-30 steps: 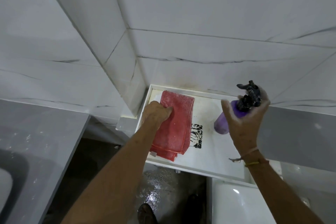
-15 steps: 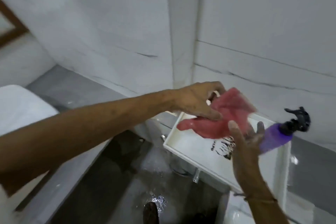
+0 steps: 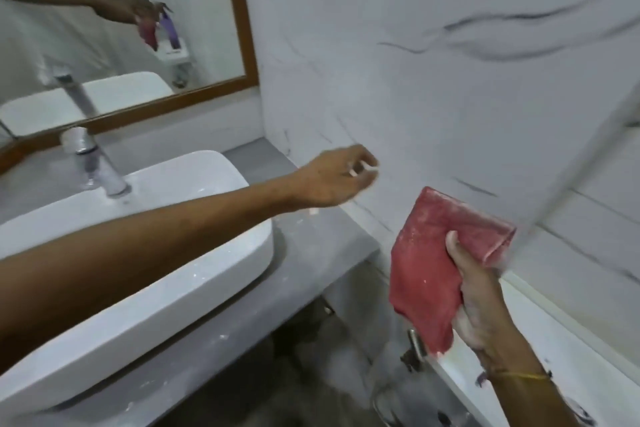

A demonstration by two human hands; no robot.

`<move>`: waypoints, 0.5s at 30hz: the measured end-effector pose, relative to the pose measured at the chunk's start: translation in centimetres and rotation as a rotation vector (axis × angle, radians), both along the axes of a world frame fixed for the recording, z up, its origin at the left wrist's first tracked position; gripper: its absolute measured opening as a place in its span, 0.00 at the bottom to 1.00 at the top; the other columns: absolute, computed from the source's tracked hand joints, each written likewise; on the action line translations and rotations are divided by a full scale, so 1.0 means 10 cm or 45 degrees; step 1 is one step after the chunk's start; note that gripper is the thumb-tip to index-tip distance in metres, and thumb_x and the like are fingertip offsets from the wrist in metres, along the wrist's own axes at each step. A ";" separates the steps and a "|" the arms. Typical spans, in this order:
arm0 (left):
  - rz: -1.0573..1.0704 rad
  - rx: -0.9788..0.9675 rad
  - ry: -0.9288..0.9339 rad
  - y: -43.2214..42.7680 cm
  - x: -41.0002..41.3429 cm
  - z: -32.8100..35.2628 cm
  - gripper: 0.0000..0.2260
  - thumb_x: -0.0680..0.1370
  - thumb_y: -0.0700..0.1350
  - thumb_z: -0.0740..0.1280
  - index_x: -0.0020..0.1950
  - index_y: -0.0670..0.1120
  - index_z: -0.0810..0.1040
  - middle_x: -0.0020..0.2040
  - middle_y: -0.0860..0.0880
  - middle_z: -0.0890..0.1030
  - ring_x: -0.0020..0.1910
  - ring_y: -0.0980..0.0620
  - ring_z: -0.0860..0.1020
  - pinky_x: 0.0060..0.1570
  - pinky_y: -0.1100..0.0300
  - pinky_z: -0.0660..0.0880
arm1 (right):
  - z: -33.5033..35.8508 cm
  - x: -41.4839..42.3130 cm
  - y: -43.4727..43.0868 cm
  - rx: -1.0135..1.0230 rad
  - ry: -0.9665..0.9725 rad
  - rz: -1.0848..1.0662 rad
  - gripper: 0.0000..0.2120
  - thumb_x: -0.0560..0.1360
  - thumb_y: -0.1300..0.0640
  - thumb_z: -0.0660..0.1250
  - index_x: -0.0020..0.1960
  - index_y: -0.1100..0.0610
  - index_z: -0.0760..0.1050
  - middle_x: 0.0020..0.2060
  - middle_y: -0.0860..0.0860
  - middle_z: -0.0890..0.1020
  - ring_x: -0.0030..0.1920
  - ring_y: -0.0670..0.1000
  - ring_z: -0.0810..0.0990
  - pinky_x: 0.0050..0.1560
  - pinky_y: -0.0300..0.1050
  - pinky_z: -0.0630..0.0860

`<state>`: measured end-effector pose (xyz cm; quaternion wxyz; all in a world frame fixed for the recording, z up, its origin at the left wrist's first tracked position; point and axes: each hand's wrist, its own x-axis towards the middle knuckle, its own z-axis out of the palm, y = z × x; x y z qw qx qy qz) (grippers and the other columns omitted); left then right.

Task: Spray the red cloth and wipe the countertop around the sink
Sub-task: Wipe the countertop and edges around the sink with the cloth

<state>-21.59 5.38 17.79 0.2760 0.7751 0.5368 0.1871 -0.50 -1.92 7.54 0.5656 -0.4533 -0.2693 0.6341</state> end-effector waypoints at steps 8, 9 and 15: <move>0.640 -0.040 -0.023 0.44 -1.74 -0.66 0.16 0.80 0.46 0.59 0.66 0.43 0.72 0.64 0.42 0.77 0.60 0.44 0.75 0.61 0.53 0.72 | -0.25 -0.95 0.66 0.035 -0.598 0.043 0.08 0.77 0.48 0.61 0.48 0.49 0.76 0.45 0.52 0.83 0.45 0.52 0.82 0.45 0.47 0.78; 0.660 -0.015 0.017 0.48 -1.81 -0.74 0.16 0.80 0.46 0.59 0.67 0.42 0.71 0.64 0.41 0.76 0.61 0.43 0.75 0.62 0.53 0.71 | -0.28 -1.00 0.73 0.062 -0.702 0.038 0.09 0.77 0.47 0.60 0.50 0.49 0.76 0.44 0.51 0.82 0.44 0.51 0.81 0.41 0.45 0.77; 0.739 -0.099 0.191 0.67 -2.00 -1.42 0.22 0.80 0.47 0.58 0.72 0.39 0.63 0.73 0.37 0.66 0.72 0.40 0.64 0.71 0.49 0.62 | -0.66 -1.28 1.39 0.336 -1.250 0.075 0.15 0.79 0.47 0.58 0.64 0.48 0.71 0.51 0.50 0.80 0.47 0.51 0.78 0.49 0.47 0.76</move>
